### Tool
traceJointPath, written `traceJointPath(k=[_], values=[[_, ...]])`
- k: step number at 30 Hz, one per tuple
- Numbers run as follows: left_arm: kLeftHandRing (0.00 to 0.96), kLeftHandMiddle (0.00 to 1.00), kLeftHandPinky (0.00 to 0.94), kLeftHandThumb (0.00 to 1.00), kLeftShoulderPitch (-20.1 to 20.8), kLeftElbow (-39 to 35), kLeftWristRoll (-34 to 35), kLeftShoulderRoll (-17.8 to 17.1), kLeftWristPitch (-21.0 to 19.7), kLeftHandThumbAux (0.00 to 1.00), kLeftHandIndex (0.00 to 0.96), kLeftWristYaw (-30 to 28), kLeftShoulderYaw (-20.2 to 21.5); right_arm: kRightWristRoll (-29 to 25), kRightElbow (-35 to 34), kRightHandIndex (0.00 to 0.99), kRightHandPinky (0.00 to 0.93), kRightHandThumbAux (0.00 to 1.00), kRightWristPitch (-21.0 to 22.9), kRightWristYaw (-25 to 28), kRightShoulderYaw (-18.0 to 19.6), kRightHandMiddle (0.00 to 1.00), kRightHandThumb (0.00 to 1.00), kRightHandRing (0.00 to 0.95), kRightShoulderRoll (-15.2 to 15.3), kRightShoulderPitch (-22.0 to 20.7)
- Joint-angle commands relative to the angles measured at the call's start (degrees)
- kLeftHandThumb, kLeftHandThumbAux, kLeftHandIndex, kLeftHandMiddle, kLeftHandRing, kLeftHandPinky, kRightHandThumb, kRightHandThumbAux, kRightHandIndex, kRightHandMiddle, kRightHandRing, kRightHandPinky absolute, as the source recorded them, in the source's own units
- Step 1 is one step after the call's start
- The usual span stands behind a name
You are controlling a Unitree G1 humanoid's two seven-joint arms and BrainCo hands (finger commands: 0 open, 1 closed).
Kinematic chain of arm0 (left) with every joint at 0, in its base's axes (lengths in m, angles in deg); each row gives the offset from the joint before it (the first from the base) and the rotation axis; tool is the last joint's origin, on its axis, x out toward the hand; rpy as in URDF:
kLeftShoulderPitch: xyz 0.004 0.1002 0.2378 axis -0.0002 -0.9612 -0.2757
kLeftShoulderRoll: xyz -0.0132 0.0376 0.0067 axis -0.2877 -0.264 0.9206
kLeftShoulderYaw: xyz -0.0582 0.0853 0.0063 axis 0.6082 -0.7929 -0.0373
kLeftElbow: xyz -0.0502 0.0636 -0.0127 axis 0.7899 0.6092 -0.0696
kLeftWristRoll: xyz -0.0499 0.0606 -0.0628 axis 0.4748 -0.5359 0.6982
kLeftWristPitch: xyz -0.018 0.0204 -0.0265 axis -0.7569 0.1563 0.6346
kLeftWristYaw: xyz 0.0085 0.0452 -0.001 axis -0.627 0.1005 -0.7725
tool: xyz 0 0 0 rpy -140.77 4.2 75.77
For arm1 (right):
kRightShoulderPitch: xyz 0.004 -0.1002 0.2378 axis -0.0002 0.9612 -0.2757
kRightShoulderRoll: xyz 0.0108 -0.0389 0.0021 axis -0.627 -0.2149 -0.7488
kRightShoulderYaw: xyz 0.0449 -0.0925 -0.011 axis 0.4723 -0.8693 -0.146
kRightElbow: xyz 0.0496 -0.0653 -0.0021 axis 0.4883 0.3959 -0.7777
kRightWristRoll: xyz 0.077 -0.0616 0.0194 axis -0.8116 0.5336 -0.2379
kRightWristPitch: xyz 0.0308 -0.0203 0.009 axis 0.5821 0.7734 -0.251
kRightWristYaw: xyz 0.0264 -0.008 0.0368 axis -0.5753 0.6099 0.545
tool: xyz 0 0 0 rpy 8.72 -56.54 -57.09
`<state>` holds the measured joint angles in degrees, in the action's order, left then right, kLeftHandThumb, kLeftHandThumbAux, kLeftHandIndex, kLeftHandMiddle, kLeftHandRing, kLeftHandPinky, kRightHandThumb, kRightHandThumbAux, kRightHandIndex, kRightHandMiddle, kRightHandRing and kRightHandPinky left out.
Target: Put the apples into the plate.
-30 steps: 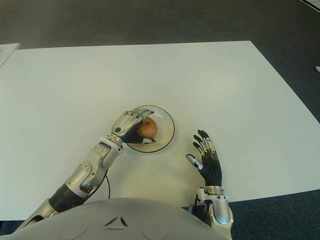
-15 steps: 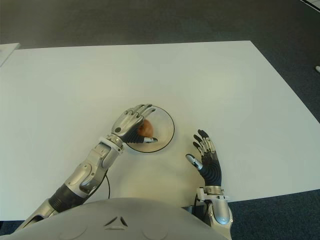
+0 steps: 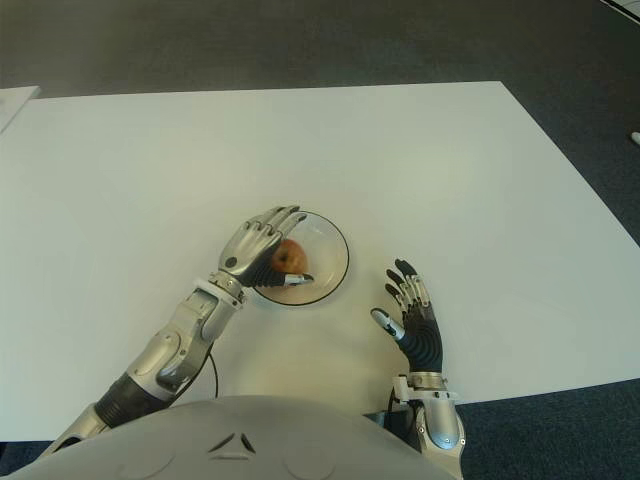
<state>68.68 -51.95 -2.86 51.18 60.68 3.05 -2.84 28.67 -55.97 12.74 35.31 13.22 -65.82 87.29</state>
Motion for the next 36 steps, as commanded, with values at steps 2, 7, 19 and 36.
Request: traceJointPath(k=[2,7,19,36], values=[[0.112,0.065,0.244,0.203,-3.32,-2.08,4.04,1.39,0.07,0.350,0.072,3.29,3.11,-1.10,2.80,0.057,0.153,0.636,1.28,1.48,-0.39,0.097,0.231,0.109,-0.02,1.67],[0.120,0.079,0.215,0.207,-7.90,-6.40,8.51,2.15,1.06,0.358,0.078,5.08,6.09,-1.58,3.25,0.067,0.162,0.634,1.34,2.05,-0.05,0.102,0.236,0.112,0.23,1.37],[0.164,0.136,0.228,0.188,-23.49,-18.52,22.31,7.71,1.69,0.463,0.102,6.31,12.24,-2.34,4.50,0.086,0.150,0.643,0.97,3.35,0.74,0.108,0.261,0.114,0.54,-0.06],[0.182,0.181,0.219,0.130,-35.56,-10.69,44.86,15.42,16.09,0.566,0.125,9.44,20.22,-2.23,4.54,0.067,0.116,0.661,1.18,4.16,1.06,0.087,0.246,0.089,1.15,-1.20]])
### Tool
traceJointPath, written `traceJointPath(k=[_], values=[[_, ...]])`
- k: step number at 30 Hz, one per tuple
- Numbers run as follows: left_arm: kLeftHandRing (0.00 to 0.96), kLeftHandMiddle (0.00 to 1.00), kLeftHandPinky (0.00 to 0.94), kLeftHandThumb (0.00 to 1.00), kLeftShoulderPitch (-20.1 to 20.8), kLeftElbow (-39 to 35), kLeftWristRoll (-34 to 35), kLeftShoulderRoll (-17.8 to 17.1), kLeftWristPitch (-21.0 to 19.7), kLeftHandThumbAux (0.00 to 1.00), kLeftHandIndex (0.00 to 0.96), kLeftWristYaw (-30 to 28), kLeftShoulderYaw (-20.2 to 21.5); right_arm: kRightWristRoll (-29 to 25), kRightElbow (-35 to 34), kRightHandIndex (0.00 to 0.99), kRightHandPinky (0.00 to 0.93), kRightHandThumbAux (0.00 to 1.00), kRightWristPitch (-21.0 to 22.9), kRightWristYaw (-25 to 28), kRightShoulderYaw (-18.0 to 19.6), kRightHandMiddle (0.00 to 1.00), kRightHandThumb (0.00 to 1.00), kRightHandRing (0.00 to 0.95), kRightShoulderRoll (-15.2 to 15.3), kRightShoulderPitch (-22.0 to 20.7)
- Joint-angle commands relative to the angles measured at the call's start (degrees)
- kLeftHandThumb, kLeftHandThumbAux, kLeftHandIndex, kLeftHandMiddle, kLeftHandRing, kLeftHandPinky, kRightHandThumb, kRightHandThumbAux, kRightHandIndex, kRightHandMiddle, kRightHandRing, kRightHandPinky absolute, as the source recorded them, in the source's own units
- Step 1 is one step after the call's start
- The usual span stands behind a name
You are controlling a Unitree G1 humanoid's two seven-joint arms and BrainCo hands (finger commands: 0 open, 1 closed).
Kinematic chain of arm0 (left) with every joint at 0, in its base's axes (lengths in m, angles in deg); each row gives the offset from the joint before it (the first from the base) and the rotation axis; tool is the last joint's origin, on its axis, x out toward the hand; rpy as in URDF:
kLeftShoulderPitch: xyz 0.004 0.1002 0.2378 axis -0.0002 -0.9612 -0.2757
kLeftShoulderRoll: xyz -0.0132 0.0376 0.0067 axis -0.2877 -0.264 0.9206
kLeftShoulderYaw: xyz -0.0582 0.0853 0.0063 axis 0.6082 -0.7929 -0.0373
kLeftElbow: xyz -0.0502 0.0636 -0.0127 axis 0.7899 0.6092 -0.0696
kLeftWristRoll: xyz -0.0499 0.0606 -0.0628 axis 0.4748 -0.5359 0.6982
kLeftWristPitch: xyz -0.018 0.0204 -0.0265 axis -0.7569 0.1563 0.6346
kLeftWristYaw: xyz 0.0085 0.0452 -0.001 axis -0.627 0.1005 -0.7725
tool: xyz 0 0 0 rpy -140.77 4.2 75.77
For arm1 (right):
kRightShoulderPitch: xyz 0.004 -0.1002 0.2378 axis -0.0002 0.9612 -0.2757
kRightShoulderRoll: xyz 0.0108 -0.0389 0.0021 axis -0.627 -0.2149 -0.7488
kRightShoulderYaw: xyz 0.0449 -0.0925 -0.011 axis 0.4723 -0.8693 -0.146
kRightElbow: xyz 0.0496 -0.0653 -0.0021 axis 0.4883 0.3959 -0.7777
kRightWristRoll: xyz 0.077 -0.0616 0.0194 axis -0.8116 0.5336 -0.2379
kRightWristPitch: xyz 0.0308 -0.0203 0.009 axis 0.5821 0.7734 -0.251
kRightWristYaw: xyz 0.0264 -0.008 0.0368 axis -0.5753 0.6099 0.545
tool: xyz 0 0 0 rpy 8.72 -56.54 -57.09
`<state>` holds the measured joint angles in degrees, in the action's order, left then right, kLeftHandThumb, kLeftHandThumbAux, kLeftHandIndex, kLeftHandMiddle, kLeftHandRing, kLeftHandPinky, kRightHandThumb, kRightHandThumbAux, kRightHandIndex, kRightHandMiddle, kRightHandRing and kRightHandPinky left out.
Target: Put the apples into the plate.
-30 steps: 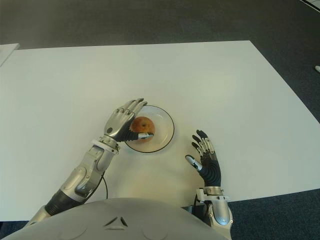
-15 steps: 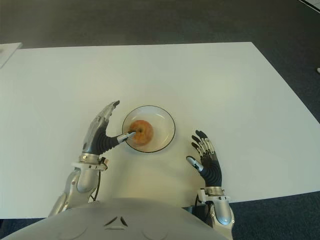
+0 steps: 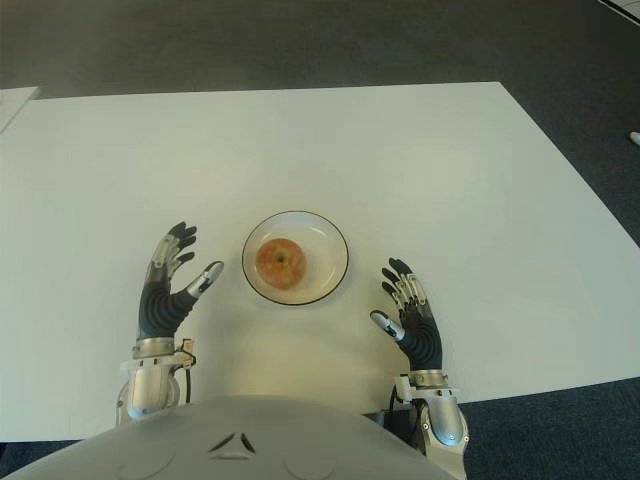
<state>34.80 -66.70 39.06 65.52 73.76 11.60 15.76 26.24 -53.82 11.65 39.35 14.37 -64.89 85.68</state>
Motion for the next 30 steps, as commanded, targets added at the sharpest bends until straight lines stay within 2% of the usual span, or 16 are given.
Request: traceJointPath(k=[1,5,13,17,30], values=[[0.182,0.182,0.221,0.128,-1.70,4.61,3.02,1.29,3.54,0.567,0.125,0.97,1.76,0.29,2.04,0.067,0.115,0.662,2.66,-0.06,-0.10,0.087,0.245,0.088,0.21,0.46],[0.207,0.194,0.249,0.103,-2.59,5.69,1.73,2.84,4.16,0.577,0.125,2.17,1.52,0.91,0.06,0.058,0.127,0.658,4.76,-1.40,-0.24,0.088,0.267,0.095,-0.08,0.94],[0.238,0.213,0.276,0.064,-4.54,8.30,3.56,5.15,5.19,0.566,0.145,2.47,1.13,0.35,1.66,0.051,0.103,0.643,1.86,0.35,-0.19,0.082,0.275,0.082,0.43,0.01],[0.241,0.220,0.263,0.061,-3.65,15.38,6.40,5.49,9.41,0.529,0.163,2.26,2.86,0.20,2.37,0.058,0.108,0.635,1.70,0.94,-0.02,0.082,0.275,0.080,0.79,-0.43],[0.261,0.249,0.280,0.099,-2.40,18.88,9.35,6.28,14.13,0.449,0.222,1.49,4.15,0.17,3.39,0.061,0.111,0.644,0.35,1.47,0.12,0.077,0.275,0.073,0.81,-0.67]])
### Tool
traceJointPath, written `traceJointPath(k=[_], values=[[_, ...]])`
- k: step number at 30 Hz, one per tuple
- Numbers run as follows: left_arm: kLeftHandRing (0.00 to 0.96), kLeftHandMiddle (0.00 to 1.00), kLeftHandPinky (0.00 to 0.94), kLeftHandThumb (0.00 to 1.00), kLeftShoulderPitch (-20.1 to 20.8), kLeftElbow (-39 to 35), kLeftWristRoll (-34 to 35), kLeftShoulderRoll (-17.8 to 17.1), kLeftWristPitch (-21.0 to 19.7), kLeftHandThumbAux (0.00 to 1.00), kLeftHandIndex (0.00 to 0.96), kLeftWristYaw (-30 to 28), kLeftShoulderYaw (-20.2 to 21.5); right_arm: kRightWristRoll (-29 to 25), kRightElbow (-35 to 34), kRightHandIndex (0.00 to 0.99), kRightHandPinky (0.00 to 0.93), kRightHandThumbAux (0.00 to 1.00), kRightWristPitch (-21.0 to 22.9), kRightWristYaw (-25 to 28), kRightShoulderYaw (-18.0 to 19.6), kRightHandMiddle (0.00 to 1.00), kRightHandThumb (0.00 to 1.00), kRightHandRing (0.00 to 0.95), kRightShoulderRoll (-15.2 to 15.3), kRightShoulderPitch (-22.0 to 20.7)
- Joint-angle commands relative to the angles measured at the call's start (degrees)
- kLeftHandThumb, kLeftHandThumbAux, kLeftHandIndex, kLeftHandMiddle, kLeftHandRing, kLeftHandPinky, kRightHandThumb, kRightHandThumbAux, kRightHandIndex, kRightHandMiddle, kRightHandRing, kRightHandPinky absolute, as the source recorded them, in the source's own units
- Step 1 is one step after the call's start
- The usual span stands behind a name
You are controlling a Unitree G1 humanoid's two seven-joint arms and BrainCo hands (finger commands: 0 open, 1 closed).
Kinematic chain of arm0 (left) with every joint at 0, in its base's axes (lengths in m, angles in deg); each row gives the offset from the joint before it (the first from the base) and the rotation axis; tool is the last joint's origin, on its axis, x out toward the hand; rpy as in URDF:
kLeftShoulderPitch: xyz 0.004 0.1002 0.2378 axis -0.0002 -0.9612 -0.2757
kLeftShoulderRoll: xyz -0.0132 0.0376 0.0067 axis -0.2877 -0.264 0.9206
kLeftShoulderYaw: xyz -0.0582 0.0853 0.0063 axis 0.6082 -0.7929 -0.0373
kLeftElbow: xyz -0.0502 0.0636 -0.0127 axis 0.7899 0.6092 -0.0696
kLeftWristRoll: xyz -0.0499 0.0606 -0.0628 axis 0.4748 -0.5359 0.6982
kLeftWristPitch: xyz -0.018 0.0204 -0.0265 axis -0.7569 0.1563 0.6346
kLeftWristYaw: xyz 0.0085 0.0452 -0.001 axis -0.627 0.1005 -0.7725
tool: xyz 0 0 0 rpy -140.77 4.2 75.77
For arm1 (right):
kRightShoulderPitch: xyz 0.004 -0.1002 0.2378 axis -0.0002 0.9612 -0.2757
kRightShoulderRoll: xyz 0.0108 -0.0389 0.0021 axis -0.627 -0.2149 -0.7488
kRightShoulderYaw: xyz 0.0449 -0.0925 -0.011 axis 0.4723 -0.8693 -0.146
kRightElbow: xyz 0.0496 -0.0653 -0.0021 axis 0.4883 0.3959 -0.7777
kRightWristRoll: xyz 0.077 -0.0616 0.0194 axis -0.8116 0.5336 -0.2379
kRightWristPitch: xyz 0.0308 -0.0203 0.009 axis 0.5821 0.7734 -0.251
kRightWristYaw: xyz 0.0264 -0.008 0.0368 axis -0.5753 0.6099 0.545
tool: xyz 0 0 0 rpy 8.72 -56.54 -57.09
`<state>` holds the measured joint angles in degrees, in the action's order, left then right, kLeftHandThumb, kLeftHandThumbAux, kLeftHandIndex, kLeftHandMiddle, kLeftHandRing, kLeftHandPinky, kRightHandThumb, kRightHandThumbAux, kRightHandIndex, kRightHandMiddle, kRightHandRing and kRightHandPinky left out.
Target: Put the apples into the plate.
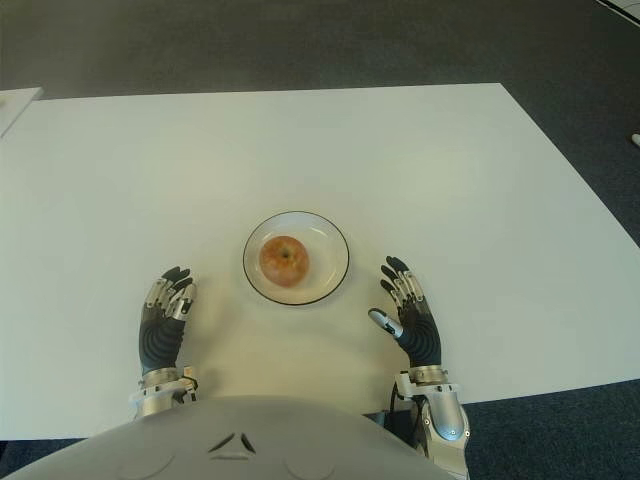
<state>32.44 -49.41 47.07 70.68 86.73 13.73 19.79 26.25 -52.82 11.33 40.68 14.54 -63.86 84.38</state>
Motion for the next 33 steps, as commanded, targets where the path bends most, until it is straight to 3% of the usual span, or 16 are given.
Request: traceJointPath(k=[1,13,17,24,31,33], values=[[0.261,0.249,0.279,0.103,-0.10,1.66,1.45,1.15,1.48,0.443,0.224,-0.69,0.09,0.18,2.44,0.062,0.114,0.645,0.42,0.15,-0.05,0.077,0.272,0.075,-0.24,0.64],[0.238,0.228,0.245,0.095,-3.03,3.25,-0.55,1.39,6.86,0.434,0.183,0.67,-0.85,0.54,2.81,0.061,0.105,0.633,-1.79,0.03,-0.08,0.075,0.259,0.074,-0.28,0.93],[0.235,0.224,0.241,0.080,-2.83,8.43,-0.82,0.69,12.68,0.424,0.172,1.21,0.11,0.83,2.91,0.060,0.098,0.622,-2.63,-0.14,-0.02,0.072,0.263,0.069,-0.41,1.19],[0.232,0.226,0.245,0.063,-4.07,8.79,-2.88,0.67,13.85,0.420,0.163,1.67,0.70,1.81,2.92,0.058,0.095,0.610,-3.32,-0.92,-0.06,0.071,0.280,0.065,-0.47,1.72],[0.225,0.219,0.238,0.053,-5.40,7.96,-3.04,0.58,14.08,0.429,0.174,1.30,1.00,2.28,-0.59,0.061,0.092,0.600,-0.14,-2.30,-0.48,0.083,0.318,0.071,-0.38,4.19],[0.223,0.216,0.235,0.052,-5.89,7.85,-2.90,0.49,14.51,0.432,0.173,1.14,1.08,2.88,-4.21,0.059,0.092,0.593,1.54,-3.43,-1.35,0.084,0.329,0.072,-1.10,6.55]])
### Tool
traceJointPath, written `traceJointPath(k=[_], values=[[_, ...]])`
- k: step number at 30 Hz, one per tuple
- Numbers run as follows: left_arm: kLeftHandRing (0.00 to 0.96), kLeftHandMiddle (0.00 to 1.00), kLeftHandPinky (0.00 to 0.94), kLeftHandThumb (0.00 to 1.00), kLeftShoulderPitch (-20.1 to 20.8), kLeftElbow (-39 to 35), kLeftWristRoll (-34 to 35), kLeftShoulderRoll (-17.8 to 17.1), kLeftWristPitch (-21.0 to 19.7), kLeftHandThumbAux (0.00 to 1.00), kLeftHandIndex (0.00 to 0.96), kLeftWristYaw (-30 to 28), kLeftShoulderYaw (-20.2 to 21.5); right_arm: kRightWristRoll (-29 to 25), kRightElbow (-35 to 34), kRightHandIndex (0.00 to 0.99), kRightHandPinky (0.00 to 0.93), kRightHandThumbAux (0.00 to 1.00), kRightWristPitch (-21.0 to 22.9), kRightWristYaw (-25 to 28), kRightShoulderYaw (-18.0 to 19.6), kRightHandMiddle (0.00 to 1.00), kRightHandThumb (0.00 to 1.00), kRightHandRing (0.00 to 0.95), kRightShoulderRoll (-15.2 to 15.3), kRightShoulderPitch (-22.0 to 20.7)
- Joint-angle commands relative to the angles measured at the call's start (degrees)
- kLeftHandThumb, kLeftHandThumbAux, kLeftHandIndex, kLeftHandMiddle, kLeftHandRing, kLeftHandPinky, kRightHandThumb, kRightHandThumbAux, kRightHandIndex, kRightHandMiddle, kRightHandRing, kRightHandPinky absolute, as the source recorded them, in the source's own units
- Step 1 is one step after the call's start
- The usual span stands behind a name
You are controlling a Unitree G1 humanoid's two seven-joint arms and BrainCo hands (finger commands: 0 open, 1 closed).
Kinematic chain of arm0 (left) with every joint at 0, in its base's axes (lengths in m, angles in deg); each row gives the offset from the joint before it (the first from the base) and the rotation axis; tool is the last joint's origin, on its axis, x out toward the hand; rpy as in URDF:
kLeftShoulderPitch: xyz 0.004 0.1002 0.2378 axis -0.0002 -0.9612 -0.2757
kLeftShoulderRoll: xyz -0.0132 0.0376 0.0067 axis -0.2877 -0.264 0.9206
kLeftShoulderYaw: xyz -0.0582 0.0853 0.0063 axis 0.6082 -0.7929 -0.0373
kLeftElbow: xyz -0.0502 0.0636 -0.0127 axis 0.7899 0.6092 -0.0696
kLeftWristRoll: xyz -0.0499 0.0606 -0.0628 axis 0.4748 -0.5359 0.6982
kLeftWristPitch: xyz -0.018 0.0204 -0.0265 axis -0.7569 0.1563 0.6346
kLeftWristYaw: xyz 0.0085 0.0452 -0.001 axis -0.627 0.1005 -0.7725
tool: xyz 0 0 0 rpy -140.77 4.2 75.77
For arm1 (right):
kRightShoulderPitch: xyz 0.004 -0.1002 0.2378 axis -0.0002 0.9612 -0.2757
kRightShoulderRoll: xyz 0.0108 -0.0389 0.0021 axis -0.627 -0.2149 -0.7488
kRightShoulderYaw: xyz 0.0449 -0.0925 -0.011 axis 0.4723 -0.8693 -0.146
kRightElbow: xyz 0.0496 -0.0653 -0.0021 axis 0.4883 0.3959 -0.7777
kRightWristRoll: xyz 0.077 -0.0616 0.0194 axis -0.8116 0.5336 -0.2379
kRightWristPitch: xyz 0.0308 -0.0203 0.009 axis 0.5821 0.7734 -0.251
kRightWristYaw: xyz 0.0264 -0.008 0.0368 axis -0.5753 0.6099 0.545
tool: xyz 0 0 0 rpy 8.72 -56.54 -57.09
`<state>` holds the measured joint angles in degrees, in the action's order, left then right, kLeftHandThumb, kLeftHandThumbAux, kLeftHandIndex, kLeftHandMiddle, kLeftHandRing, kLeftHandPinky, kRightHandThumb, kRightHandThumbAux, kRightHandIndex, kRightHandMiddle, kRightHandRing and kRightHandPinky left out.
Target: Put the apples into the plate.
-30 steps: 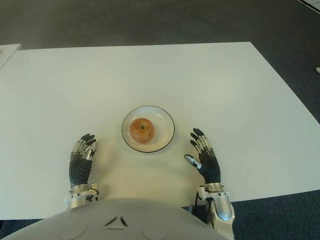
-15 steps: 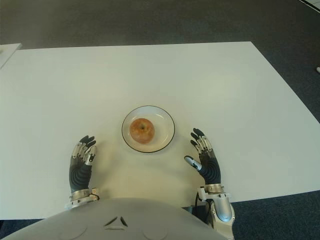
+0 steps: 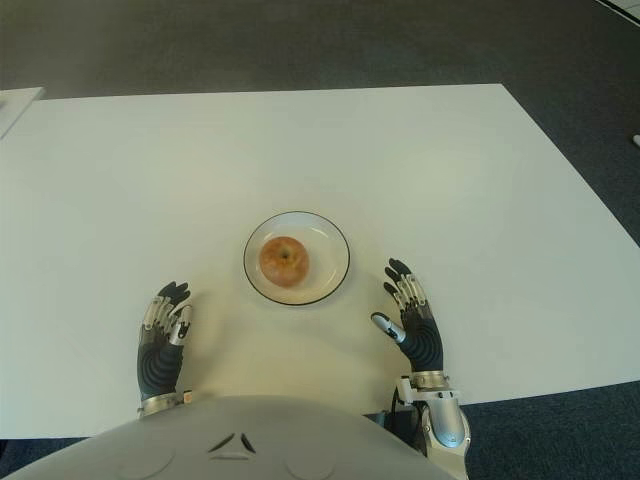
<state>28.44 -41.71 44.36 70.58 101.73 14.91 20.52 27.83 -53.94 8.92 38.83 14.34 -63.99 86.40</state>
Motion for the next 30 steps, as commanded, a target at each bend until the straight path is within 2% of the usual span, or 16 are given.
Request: traceJointPath(k=[1,7,17,24,30], values=[[0.220,0.213,0.230,0.051,-2.12,0.12,-0.13,0.52,-0.22,0.435,0.169,-0.13,0.38,1.51,-4.41,0.054,0.074,0.585,4.63,-2.04,-1.50,0.080,0.339,0.065,-1.24,5.38],[0.209,0.199,0.219,0.050,-3.44,-0.54,-0.53,0.13,1.09,0.459,0.158,-0.56,0.36,0.78,-7.71,0.036,0.009,0.562,6.65,-3.07,-2.62,0.050,0.363,0.024,-2.17,7.85],[0.144,0.140,0.149,0.040,-4.03,-0.73,-1.36,-0.67,2.74,0.456,0.095,-1.18,0.84,-0.51,-11.49,0.032,0.000,0.578,6.11,-3.46,-4.49,0.014,0.340,0.000,-3.88,12.39],[0.110,0.111,0.120,0.058,-4.37,-1.22,-1.54,-0.65,3.95,0.447,0.082,-1.37,0.85,-0.11,-12.63,0.027,0.000,0.572,4.51,-3.74,-5.24,0.003,0.306,0.000,-4.48,14.79],[0.100,0.105,0.117,0.070,-4.36,-1.54,-1.10,-0.12,4.37,0.438,0.086,-1.19,0.88,-0.36,-15.63,0.008,0.000,0.549,5.63,-4.05,-6.24,0.000,0.317,0.000,-4.62,17.63]])
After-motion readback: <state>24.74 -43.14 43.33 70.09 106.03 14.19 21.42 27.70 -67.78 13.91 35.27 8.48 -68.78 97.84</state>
